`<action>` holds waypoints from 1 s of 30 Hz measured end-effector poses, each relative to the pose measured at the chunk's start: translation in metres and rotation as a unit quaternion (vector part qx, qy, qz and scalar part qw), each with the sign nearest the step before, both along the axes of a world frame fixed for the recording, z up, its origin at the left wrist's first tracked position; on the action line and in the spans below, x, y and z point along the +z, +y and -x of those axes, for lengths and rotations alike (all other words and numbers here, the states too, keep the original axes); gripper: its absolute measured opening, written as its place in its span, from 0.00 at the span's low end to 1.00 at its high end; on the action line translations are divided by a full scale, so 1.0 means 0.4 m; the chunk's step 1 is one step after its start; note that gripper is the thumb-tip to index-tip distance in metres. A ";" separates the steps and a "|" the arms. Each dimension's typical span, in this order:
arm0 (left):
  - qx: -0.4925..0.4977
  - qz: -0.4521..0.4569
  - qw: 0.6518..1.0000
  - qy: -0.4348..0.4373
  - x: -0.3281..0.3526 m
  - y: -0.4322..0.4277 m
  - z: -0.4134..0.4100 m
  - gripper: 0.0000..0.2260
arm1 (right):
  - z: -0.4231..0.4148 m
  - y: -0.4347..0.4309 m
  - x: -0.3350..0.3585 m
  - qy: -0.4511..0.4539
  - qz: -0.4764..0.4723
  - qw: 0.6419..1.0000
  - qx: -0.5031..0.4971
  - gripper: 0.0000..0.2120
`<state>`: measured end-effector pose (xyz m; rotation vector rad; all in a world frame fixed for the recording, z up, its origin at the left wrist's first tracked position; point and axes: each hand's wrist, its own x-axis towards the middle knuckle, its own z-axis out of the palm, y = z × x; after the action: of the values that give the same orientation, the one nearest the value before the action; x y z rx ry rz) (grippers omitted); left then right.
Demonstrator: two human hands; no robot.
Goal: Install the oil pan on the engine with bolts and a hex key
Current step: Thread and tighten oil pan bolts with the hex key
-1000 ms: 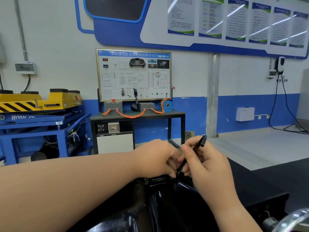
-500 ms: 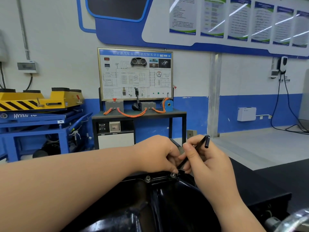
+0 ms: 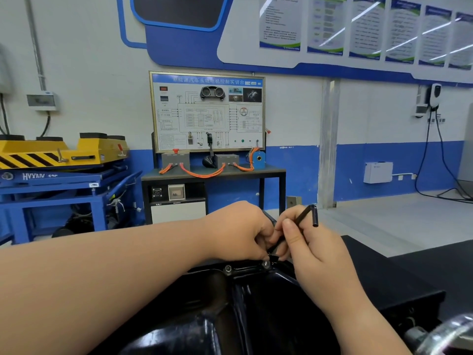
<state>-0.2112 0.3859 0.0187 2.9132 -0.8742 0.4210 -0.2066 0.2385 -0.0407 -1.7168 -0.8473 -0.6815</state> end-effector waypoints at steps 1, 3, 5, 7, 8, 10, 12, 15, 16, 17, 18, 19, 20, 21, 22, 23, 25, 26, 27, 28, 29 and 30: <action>-0.002 -0.003 1.000 -0.001 0.000 -0.001 0.000 0.07 | 0.001 -0.002 0.001 0.003 -0.006 1.000 -0.002 0.12; 0.000 -0.009 1.000 0.001 -0.001 -0.005 -0.002 0.06 | 0.003 -0.005 0.000 0.001 -0.012 1.000 -0.011 0.10; 0.000 -0.012 1.000 0.012 -0.003 -0.006 -0.005 0.05 | 0.007 -0.005 -0.002 -0.010 -0.008 1.000 -0.022 0.11; 0.002 -0.011 1.000 0.021 -0.005 -0.006 -0.008 0.06 | 0.012 -0.001 -0.003 -0.018 -0.006 0.999 -0.028 0.11; 0.006 -0.007 1.000 0.024 -0.006 -0.005 -0.009 0.06 | 0.013 0.001 -0.004 -0.018 -0.007 0.999 -0.030 0.10; 0.015 0.000 0.999 0.029 -0.005 -0.004 -0.009 0.05 | 0.016 0.003 -0.004 -0.012 -0.015 0.999 -0.031 0.10; 0.022 0.000 0.999 0.033 -0.004 -0.003 -0.007 0.03 | 0.019 0.004 -0.004 0.005 -0.043 0.999 -0.016 0.09; 0.025 -0.009 0.999 0.038 -0.002 -0.004 -0.005 0.06 | 0.023 0.005 -0.006 0.031 -0.077 0.996 0.028 0.10; 0.026 -0.011 0.999 0.040 -0.002 -0.005 -0.004 0.08 | 0.025 0.005 -0.008 0.035 -0.082 0.995 0.037 0.10; 0.029 -0.014 0.999 0.039 -0.002 -0.005 -0.004 0.09 | 0.025 0.006 -0.009 0.037 -0.088 0.994 0.045 0.11; 0.032 -0.015 0.999 0.039 -0.003 -0.005 -0.004 0.08 | 0.025 0.005 -0.011 0.039 -0.093 0.994 0.049 0.11; 0.033 -0.013 0.999 0.040 -0.005 -0.005 -0.005 0.07 | 0.024 0.005 -0.013 0.038 -0.096 0.993 0.049 0.12; 0.031 -0.008 0.999 0.039 -0.006 -0.004 -0.007 0.07 | 0.023 0.004 -0.014 0.037 -0.094 0.994 0.048 0.12; 0.029 -0.002 0.999 0.038 -0.008 -0.003 -0.010 0.07 | 0.021 0.002 -0.016 0.038 -0.091 0.994 0.047 0.13; 0.029 0.003 0.999 0.036 -0.009 -0.002 -0.012 0.07 | 0.020 0.001 -0.018 0.038 -0.085 0.995 0.046 0.12; 0.030 0.008 0.999 0.034 -0.010 -0.001 -0.015 0.07 | 0.020 0.001 -0.019 0.038 -0.077 0.995 0.048 0.12; 0.032 0.015 0.999 0.037 -0.011 0.002 -0.018 0.06 | 0.021 0.002 -0.022 0.036 -0.060 0.996 0.057 0.11; 0.033 0.016 0.999 0.039 -0.012 0.002 -0.019 0.06 | 0.021 0.003 -0.022 0.031 -0.053 0.996 0.057 0.12; 0.035 0.014 0.999 0.039 -0.013 0.001 -0.020 0.06 | 0.021 0.003 -0.022 0.023 -0.048 0.997 0.051 0.13; 0.039 0.010 0.998 0.037 -0.013 0.001 -0.021 0.07 | 0.020 0.004 -0.022 0.014 -0.044 0.998 0.044 0.14; 0.044 0.004 0.998 0.033 -0.014 0.000 -0.022 0.09 | 0.020 0.005 -0.021 0.008 -0.044 0.998 0.039 0.15; 0.047 0.001 0.998 0.029 -0.014 -0.001 -0.022 0.12 | 0.020 0.005 -0.021 0.006 -0.046 0.998 0.033 0.15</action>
<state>-0.2023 0.3854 0.0131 2.9577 -0.7309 0.3400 -0.2147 0.2407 -0.0489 -1.6012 -0.8489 -0.6557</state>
